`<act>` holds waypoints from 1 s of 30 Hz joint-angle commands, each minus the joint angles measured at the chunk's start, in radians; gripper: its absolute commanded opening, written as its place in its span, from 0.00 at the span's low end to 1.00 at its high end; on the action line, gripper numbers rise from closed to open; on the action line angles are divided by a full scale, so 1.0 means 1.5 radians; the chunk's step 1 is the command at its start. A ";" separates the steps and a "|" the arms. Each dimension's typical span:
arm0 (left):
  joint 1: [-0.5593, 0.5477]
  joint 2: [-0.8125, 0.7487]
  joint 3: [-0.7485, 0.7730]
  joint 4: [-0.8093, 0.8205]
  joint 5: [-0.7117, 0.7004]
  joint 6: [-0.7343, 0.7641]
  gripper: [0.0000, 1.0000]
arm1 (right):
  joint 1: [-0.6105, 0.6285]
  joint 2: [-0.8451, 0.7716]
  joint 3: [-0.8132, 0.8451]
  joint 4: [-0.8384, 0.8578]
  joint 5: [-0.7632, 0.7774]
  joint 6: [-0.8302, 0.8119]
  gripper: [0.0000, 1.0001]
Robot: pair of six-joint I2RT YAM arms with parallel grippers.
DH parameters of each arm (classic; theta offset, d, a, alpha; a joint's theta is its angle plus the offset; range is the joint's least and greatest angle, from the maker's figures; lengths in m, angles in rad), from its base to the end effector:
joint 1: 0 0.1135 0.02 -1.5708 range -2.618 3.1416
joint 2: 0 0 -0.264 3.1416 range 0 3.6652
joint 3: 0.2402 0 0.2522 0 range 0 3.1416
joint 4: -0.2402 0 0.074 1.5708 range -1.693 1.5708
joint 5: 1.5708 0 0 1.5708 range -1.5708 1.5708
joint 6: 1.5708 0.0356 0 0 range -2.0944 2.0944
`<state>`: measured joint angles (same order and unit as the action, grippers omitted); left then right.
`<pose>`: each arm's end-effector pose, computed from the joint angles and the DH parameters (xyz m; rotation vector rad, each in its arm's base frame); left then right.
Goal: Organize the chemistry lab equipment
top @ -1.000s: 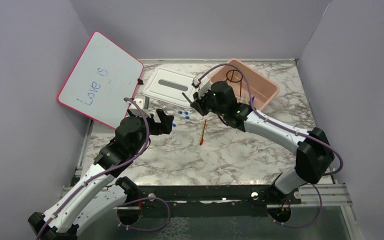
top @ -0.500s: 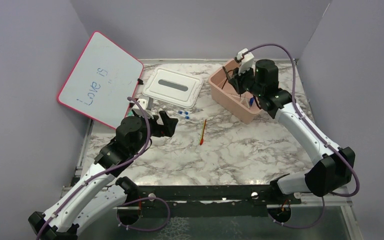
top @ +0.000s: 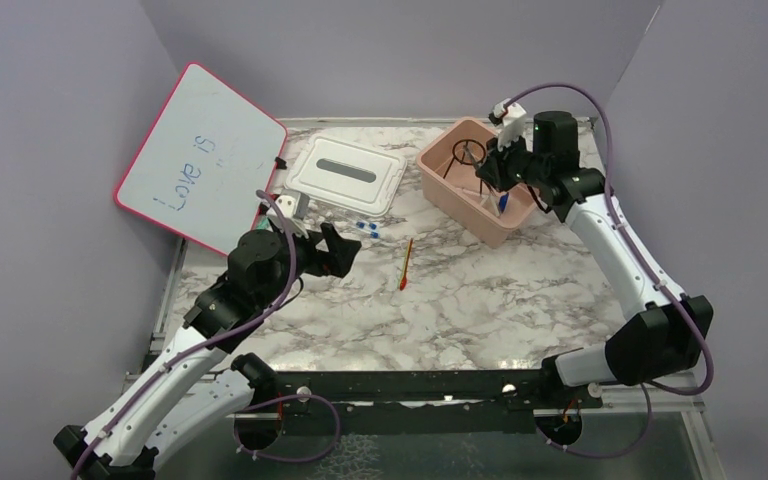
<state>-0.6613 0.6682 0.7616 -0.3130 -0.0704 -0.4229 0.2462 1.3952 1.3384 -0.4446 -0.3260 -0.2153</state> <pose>0.1262 -0.0950 0.3358 0.1678 1.8394 -0.7077 0.3040 0.0881 0.3677 -0.6641 1.9526 0.3563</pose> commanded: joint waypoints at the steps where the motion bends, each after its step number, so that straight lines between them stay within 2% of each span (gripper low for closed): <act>1: -0.001 0.013 0.000 -0.001 0.064 -0.010 0.91 | -0.012 0.035 -0.003 -0.044 -0.057 -0.032 0.03; 8: -0.002 0.020 -0.013 0.021 0.108 -0.027 0.91 | -0.016 0.158 0.058 -0.092 -0.059 -0.062 0.03; 15: -0.002 0.059 -0.046 0.065 0.114 -0.030 0.91 | -0.018 0.252 0.113 -0.124 -0.060 -0.099 0.03; 24: -0.002 0.095 -0.052 0.061 0.066 -0.023 0.91 | -0.019 0.317 0.118 -0.132 -0.036 -0.137 0.06; 30: -0.001 0.147 -0.029 0.069 0.062 -0.037 0.90 | -0.020 0.340 0.106 -0.098 0.007 -0.104 0.11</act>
<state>-0.6613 0.8406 0.6907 -0.2459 0.0502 -0.4622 0.2222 1.8843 1.5002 -0.6155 -0.3717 -0.3931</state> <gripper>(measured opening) 0.907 0.099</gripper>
